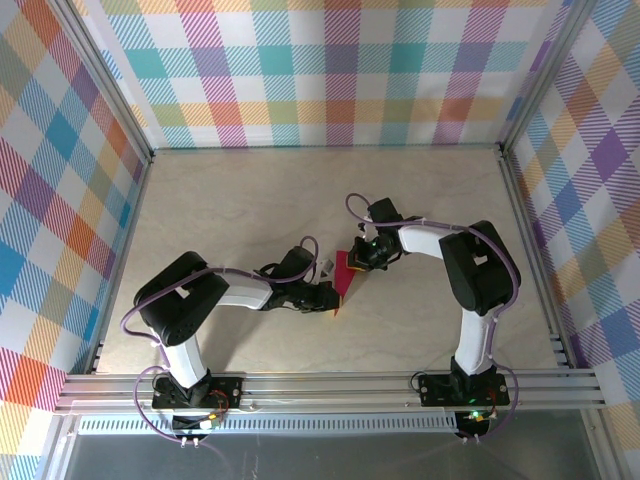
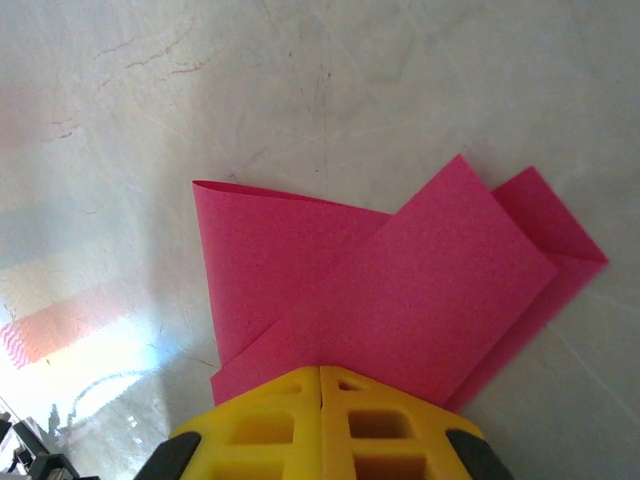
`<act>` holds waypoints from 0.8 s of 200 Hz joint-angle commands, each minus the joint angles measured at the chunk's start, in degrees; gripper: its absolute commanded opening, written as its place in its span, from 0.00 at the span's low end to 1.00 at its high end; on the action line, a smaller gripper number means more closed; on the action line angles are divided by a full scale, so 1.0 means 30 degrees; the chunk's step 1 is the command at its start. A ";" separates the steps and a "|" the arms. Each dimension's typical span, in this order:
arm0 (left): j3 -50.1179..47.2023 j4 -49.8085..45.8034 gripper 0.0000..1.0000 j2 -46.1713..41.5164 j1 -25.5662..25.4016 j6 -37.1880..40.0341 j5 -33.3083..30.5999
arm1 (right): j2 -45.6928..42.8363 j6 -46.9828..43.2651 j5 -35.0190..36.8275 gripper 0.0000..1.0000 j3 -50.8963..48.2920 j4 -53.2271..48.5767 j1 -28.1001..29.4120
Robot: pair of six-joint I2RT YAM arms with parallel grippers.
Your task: Fold a paper plane with a square sheet of paper (fold left side to right side)
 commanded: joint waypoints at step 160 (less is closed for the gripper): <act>0.4017 -0.2150 0.00 0.1846 -0.0065 0.0755 0.0903 | 0.1133 -0.0448 0.1682 0.00 -0.0592 -0.1593 0.0270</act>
